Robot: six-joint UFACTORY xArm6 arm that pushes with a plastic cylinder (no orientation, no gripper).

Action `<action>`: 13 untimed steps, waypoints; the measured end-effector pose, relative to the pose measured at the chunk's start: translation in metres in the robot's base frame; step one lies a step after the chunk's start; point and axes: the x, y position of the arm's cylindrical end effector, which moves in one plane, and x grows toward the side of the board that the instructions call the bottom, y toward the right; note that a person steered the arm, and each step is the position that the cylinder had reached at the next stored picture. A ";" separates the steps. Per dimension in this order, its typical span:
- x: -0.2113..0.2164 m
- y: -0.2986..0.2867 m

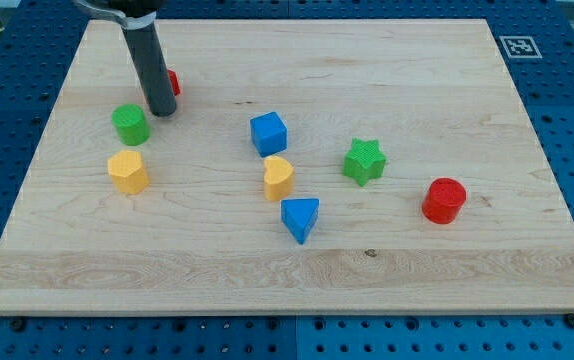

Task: Push the yellow hexagon to the bottom side of the board

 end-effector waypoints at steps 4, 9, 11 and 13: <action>-0.005 -0.074; 0.107 -0.073; 0.146 -0.046; 0.095 -0.048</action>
